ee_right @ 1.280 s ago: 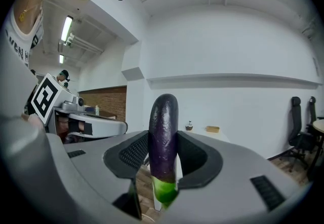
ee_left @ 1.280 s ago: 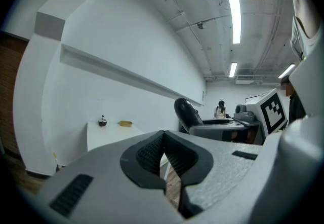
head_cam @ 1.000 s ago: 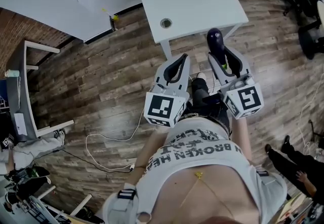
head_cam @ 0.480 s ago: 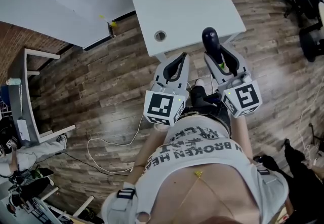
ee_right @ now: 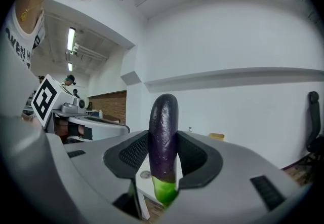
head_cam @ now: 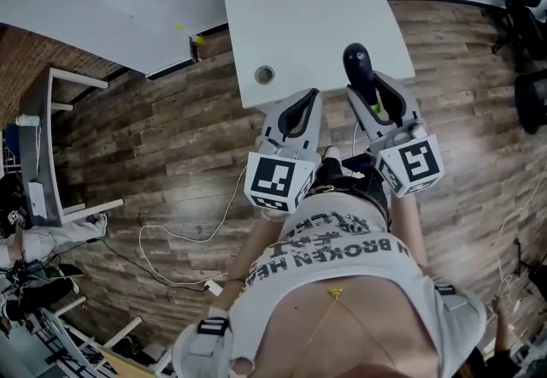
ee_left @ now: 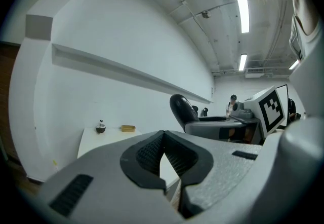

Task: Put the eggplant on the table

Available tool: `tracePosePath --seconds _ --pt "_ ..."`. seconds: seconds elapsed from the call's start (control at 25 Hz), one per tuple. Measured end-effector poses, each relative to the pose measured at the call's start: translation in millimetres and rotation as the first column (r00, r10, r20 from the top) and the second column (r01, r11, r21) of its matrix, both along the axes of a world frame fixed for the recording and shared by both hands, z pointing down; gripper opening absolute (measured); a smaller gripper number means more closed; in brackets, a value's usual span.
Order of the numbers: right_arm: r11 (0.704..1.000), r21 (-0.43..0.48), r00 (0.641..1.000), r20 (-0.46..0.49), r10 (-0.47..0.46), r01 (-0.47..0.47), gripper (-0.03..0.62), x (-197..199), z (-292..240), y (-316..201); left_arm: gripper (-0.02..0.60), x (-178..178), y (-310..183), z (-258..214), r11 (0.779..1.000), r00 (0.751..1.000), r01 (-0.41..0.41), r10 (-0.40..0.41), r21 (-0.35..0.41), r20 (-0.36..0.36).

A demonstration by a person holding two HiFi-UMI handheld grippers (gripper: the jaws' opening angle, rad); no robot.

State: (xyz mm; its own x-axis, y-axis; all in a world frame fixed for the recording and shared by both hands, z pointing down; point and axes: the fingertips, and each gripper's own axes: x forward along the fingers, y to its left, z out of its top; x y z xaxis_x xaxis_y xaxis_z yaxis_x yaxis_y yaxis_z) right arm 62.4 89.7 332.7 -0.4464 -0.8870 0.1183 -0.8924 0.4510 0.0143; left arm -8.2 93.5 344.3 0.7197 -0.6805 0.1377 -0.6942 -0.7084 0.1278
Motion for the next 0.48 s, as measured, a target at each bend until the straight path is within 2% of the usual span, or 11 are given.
tracePosePath --seconds 0.2,0.48 --pt "0.999 -0.006 0.999 0.003 -0.037 0.037 0.174 29 3 -16 -0.002 25 -10 2 0.999 0.999 0.047 -0.047 -0.005 0.001" --pt "0.996 0.004 0.995 0.016 -0.094 0.094 0.174 42 5 -31 -0.002 35 -18 6 0.993 0.993 0.119 -0.119 -0.008 0.001"
